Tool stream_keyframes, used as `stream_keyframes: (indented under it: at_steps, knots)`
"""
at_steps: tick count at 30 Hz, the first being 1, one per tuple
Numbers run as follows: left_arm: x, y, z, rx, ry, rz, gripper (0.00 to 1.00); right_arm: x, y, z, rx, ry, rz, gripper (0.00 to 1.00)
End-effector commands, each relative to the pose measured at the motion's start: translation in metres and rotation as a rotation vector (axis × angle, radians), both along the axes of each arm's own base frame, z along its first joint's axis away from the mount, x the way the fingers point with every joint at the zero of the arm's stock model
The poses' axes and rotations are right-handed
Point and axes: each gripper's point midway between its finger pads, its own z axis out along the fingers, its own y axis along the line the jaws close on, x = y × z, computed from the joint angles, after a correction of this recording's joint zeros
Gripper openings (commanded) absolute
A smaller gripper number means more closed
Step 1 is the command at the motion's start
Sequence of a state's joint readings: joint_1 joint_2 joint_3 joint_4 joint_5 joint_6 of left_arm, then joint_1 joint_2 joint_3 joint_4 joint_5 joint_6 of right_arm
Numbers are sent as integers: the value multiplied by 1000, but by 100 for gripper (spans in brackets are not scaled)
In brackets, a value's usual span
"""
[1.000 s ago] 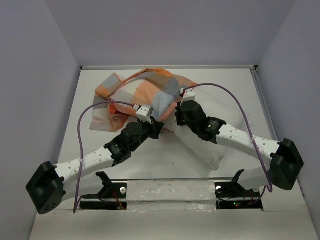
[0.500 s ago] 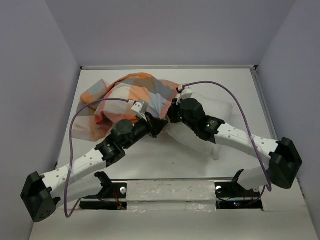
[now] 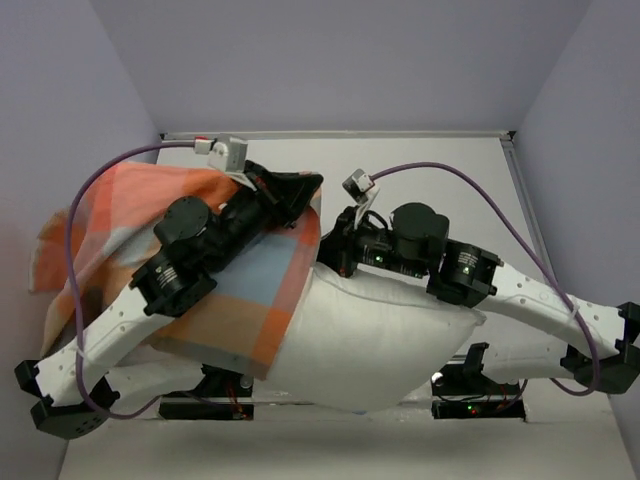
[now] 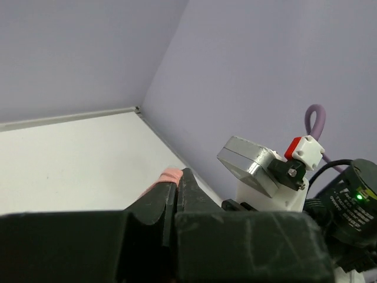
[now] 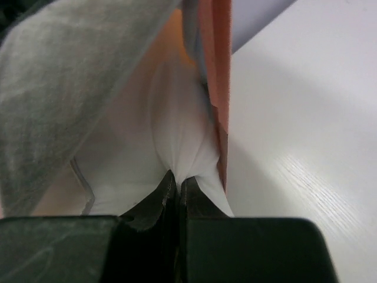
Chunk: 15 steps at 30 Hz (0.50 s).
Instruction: Put the pillow into the pillowcase
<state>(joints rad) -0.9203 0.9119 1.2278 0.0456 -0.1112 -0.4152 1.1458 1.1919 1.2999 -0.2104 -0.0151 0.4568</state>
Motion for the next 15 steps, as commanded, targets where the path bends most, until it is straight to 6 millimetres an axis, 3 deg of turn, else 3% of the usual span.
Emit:
stream_keyframes:
  at_steps: [1, 2, 3, 5, 6, 7, 8, 9, 10, 11, 12, 13, 14, 15]
  knots:
    - [59, -44, -39, 122, 53, 40, 2, 44, -23, -23, 37, 129, -92, 0]
    - [70, -47, -51, 146, 71, 57, 5, 55, -27, -37, 21, 157, -117, 0]
    - [87, -59, -79, 196, 118, 63, 18, 64, -27, -69, -18, 210, -119, 0]
    - [114, -63, -105, 218, 152, 68, 44, 104, -47, -103, -52, 271, -210, 0]
    - [130, -73, -132, 259, 199, 65, 67, 118, -54, -121, -70, 304, -237, 0]
    - [140, -76, -143, 284, 209, 80, 78, 155, -75, -153, -96, 362, -323, 0]
    - [149, -76, -152, 315, 217, 109, 86, 174, -85, -165, -101, 391, -359, 0]
    - [156, -78, -148, 324, 210, 127, 94, 188, -92, -175, -105, 421, -365, 0]
    - [161, -80, -155, 351, 209, 141, 97, 211, -96, -183, -112, 440, -386, 0]
    - [160, -81, -150, 349, 193, 141, 98, 236, -118, -183, -108, 434, -462, 0]
    - [158, -79, -143, 345, 172, 150, 98, 248, -126, -178, -96, 428, -487, 0]
    - [156, -70, -128, 327, 146, 194, 99, 264, -140, -175, -100, 411, -559, 8]
    - [153, -66, -125, 338, 112, 217, 99, 285, -153, -155, -80, 373, -608, 11]
    - [145, -53, -108, 313, 82, 270, 99, 292, -161, -154, -121, 356, -654, 23]
